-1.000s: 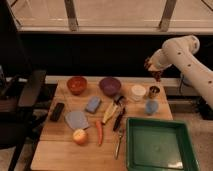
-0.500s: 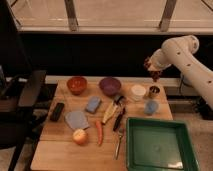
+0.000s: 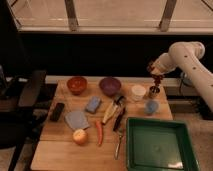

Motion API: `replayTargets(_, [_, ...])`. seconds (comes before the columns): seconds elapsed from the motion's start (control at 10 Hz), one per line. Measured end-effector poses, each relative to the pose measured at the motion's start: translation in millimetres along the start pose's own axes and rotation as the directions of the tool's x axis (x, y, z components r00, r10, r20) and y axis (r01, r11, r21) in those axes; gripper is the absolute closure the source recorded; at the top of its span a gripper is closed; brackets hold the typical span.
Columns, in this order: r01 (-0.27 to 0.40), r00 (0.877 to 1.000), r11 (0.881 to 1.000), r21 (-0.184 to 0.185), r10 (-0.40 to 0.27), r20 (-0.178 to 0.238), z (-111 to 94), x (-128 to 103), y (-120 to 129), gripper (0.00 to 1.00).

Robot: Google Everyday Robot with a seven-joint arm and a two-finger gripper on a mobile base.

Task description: Place grapes in metal cup

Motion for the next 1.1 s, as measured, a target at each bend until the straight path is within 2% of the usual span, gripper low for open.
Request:
replayTargets(0.3, [-0.083,0.995,0.996,-0.035,0.084,0.049,14.5,17.4,4.2,1.0])
replayTargets(0.4, [-0.105,0.991,0.993,-0.05,0.109,0.078,20.7,21.9,6.6,1.0])
replayTargets(0.7, [-0.126,0.984,0.989,-0.073,0.134,0.12,29.7,25.4,10.4,1.0])
replayTargets(1.1, [-0.153,0.974,0.983,-0.099,0.167,0.156,44.5,28.6,16.8,1.0])
